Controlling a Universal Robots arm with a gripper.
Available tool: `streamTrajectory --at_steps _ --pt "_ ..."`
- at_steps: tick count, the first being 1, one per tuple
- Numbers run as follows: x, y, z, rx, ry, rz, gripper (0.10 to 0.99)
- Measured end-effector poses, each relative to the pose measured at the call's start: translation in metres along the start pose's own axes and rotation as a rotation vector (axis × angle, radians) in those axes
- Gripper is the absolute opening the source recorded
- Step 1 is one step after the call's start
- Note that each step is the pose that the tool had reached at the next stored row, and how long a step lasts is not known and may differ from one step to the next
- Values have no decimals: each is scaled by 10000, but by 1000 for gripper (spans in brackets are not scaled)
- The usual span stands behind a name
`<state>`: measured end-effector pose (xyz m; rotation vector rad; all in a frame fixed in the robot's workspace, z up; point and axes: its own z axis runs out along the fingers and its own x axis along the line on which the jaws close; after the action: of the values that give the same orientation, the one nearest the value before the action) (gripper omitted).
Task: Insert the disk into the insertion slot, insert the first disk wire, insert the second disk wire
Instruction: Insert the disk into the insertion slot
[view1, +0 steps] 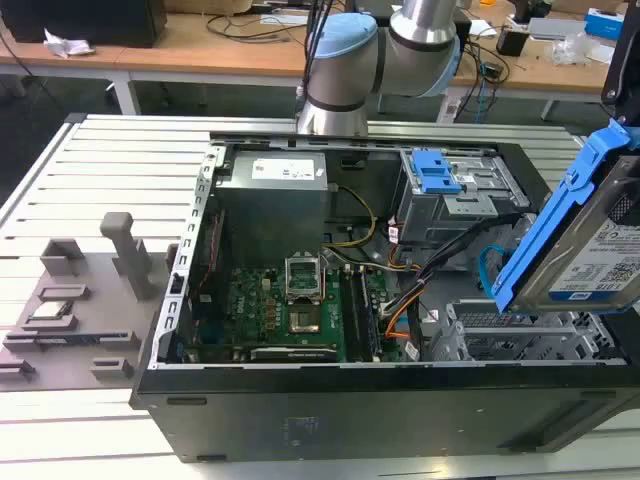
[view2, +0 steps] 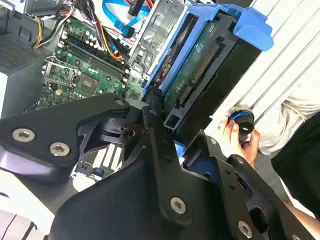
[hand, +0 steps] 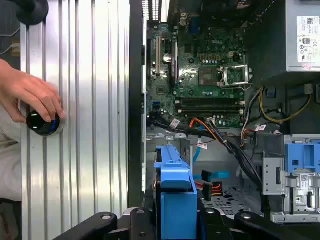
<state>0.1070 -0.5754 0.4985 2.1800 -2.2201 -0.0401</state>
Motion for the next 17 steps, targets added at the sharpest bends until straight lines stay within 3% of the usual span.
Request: streamTrajectory --at_steps 3,5,9,11,13,17 --pt "-25 -4 97 0 -1 0 365" --pt "-26 -4 120 0 1 0 365" --pt "-37 -11 271 0 20 0 365" --pt "-97 -10 297 0 17 0 365" --pt "-210 -3 329 0 17 3 365" --pt "-234 -2 472 0 20 0 365"
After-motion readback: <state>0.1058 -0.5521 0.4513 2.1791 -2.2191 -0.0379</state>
